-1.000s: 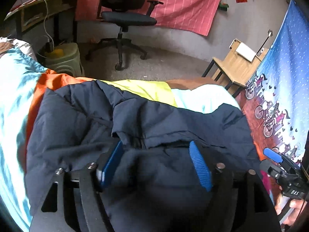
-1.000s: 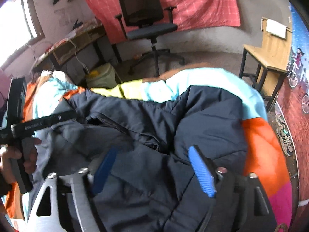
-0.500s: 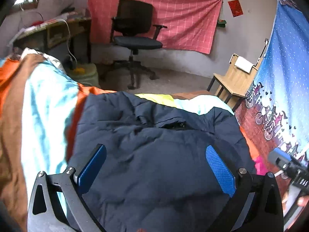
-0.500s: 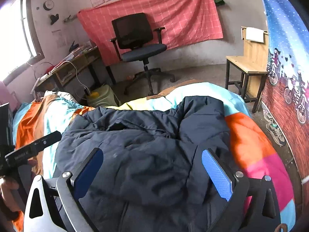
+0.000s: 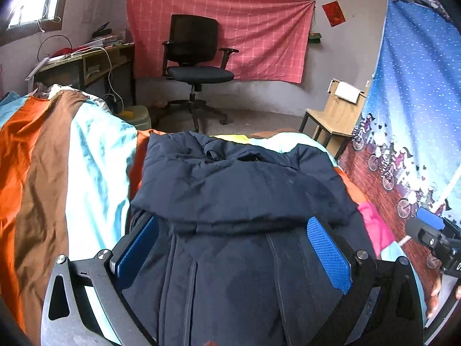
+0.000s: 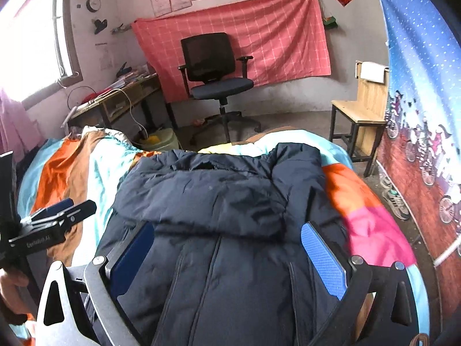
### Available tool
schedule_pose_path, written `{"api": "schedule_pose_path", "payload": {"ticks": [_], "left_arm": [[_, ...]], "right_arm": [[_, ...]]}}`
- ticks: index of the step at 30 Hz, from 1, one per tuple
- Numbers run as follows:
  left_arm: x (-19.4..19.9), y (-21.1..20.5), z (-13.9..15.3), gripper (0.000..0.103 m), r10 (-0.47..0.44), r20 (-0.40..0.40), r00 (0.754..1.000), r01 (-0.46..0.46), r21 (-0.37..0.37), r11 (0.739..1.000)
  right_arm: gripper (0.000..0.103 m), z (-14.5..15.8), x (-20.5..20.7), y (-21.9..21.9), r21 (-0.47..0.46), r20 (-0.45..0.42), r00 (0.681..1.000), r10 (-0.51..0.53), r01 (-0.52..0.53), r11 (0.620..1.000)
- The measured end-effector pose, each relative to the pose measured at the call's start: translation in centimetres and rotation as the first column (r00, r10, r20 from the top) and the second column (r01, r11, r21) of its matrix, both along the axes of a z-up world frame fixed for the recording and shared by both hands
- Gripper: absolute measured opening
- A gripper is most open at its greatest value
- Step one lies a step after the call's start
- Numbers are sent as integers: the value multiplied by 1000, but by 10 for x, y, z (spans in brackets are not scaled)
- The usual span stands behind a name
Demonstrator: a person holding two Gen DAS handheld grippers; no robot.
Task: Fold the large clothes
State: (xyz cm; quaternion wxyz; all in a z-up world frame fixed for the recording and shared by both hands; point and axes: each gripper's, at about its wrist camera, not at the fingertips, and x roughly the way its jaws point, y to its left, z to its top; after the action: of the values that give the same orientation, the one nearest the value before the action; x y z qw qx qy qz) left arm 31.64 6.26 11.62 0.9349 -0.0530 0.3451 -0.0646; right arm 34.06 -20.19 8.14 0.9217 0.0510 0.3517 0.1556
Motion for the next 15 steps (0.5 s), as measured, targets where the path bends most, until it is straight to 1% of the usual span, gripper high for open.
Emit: {"api": "schedule_pose_path", "payload": {"ticks": [3,7,11,15], "left_arm": [[-19,-3,2,101,-32,12,999,32,-2,999],[-46,-9,-3,101,-85,35,996,83,51,995],[-69,-12,-21,101,-123,16,992,121,92,988],[-95,-8,-41,101,-147,7,989,145,110,983]], "right_arm": [[103,4,-26,-3,-37,-23,1000,-18,17,999],[103,3,-53,-6,-69,-53,998,-30,26,997],[103,-6,-74,-3,-87,-85,996,-20,13,996],[103,-23,-90,-4,-66,-122,993,7,-15,998]]}}
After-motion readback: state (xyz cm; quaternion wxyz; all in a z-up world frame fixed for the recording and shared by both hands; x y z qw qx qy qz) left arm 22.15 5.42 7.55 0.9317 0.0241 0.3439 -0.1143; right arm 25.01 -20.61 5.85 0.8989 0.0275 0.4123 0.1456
